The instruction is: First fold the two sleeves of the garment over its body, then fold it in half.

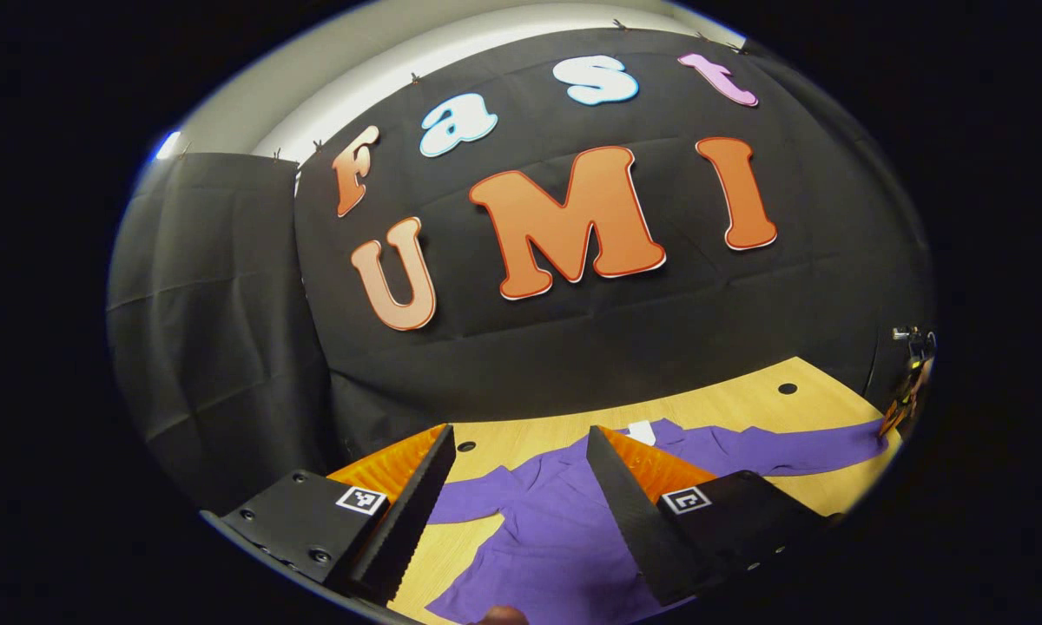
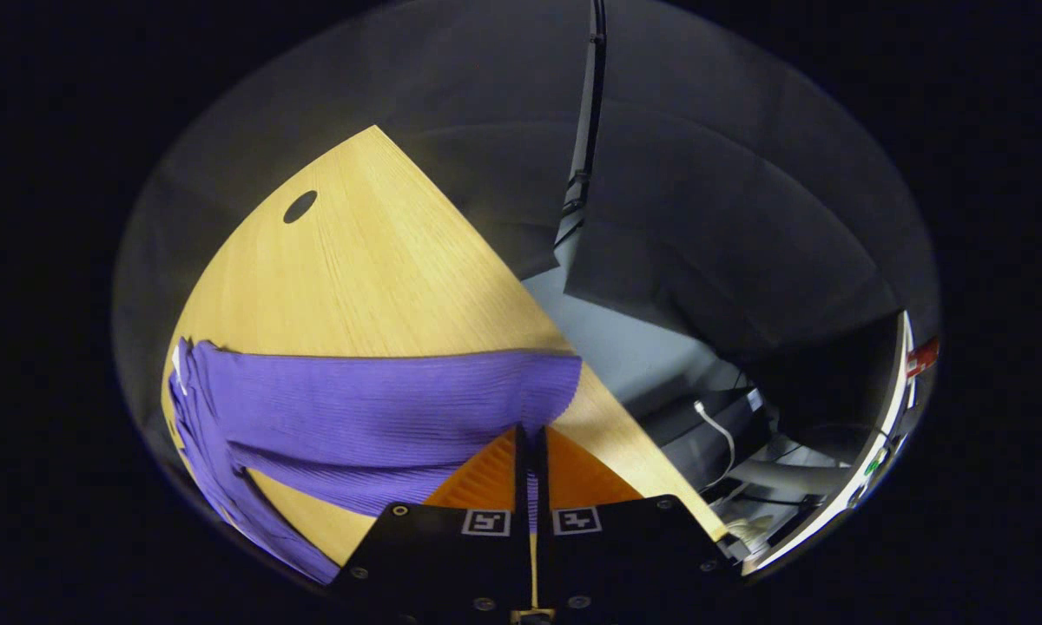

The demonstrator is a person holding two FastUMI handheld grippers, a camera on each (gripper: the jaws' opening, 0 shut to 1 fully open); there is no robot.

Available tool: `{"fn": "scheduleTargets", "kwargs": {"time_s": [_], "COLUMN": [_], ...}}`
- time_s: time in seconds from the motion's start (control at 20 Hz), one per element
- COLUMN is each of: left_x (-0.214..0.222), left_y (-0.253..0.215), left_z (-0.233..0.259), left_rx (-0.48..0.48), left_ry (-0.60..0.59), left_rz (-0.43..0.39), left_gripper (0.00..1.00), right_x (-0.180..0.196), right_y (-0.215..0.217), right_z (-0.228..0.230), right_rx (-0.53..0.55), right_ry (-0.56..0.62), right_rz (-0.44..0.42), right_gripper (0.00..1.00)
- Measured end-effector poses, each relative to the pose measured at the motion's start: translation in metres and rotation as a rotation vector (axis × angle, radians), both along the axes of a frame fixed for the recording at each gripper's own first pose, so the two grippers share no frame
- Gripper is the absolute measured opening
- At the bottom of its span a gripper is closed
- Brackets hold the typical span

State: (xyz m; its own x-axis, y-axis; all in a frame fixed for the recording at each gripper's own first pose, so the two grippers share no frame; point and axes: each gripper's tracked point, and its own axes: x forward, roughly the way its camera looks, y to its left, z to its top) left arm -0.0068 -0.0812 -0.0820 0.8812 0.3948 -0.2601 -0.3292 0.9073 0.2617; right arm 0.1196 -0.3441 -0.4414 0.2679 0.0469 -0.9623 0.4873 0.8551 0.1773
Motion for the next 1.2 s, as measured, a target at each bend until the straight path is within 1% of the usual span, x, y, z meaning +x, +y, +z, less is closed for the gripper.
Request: {"fn": "scheduleTargets", "kwargs": {"time_s": [0.05,0.15,0.3,0.4,0.45,0.55,0.65,0.75,0.85,0.95,1.0,1.05,1.15,1.2], "left_x": [0.0,0.002,0.012,0.018,0.019,0.019,0.017,0.016,0.013,0.011,0.009,0.006,0.002,-0.003], "left_y": [0.006,0.022,0.044,0.064,0.075,0.095,0.117,0.137,0.16,0.173,0.184,0.193,0.205,0.215], "left_z": [-0.001,-0.002,-0.007,-0.009,-0.01,-0.016,-0.022,-0.027,-0.027,-0.028,-0.032,-0.035,-0.037,-0.036], "left_rx": [0.0,-0.007,-0.037,-0.064,-0.078,-0.105,-0.143,-0.19,-0.191,-0.192,-0.197,-0.204,-0.204,-0.196], "left_ry": [0.001,-0.007,-0.016,-0.02,-0.031,-0.03,-0.03,-0.033,-0.038,-0.04,-0.037,-0.034,-0.032,-0.033], "left_rz": [-0.001,-0.015,-0.051,-0.096,-0.113,-0.113,-0.112,-0.104,-0.082,-0.072,-0.058,-0.046,-0.025,-0.012], "left_gripper": [0.99,0.99,0.99,0.99,0.99,0.99,0.99,0.99,0.99,0.99,0.99,0.99,0.99,0.99], "right_x": [0.005,0.012,0.024,0.024,0.023,0.02,0.021,0.02,0.026,0.032,0.038,0.044,0.047,0.049], "right_y": [0.005,0.011,0.049,0.07,0.09,0.122,0.165,0.195,0.235,0.271,0.296,0.32,0.348,0.371], "right_z": [0.011,0.036,0.089,0.125,0.143,0.176,0.2,0.217,0.239,0.255,0.267,0.273,0.282,0.291], "right_rx": [0.009,-0.01,0.054,0.031,0.038,0.05,0.067,0.076,0.085,0.085,0.094,0.1,0.108,0.115], "right_ry": [-0.022,-0.078,-0.149,-0.206,-0.235,-0.265,-0.3,-0.315,-0.345,-0.363,-0.378,-0.391,-0.402,-0.411], "right_rz": [-0.006,0.004,-0.013,0.004,0.022,0.047,0.085,0.122,0.176,0.255,0.292,0.324,0.37,0.411], "right_gripper": [0.03,0.03,0.03,0.03,0.03,0.02,0.03,0.03,0.03,0.02,0.03,0.03,0.02,0.03]}}
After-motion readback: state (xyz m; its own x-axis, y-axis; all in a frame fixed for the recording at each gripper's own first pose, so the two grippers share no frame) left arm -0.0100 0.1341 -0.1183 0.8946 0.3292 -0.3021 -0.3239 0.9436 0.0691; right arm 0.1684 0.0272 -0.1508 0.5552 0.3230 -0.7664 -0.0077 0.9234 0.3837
